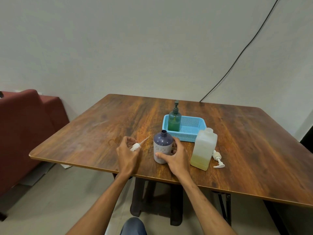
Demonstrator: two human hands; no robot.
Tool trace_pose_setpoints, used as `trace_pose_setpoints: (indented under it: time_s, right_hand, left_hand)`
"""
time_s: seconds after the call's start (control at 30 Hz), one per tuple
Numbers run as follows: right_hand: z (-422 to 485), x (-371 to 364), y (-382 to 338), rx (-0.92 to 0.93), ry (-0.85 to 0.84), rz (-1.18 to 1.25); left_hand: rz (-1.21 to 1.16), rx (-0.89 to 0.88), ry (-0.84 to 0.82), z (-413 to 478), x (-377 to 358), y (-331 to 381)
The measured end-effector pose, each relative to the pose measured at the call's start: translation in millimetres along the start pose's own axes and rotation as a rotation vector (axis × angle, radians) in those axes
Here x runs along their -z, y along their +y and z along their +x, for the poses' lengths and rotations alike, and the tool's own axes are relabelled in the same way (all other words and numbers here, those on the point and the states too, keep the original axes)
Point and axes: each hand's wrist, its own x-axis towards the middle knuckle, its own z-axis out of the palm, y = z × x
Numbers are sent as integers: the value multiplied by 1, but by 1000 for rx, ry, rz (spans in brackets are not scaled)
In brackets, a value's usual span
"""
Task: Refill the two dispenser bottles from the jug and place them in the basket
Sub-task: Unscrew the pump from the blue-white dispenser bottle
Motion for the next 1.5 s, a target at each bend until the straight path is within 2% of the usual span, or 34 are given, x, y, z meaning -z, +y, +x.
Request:
trace_pose_setpoints:
  time_s: [0.33,0.9,1.0,1.17,1.37,1.5]
  right_hand:
    - [-1,0,-2,-15,5,-22]
    - [-10,0,-4,-55,-10,-56]
    - [-12,1,-2,-41,-9,-43]
    - [-18,8,-3,-20,6,-3]
    - [-36,23,-15,73,63,55]
    - [-55,41,-28,208,245,70]
  left_hand:
    - [187,-56,-156,-4,-4,-4]
    - [190,-45,-231,-8,-8,-2]
    - [205,-67,-201,-10,-6,3]
    - [145,-144,-136,-23,-4,21]
    - [-26,-146,-191,-40,-8,40]
    - [-113,-116,-218,-49,-19,48]
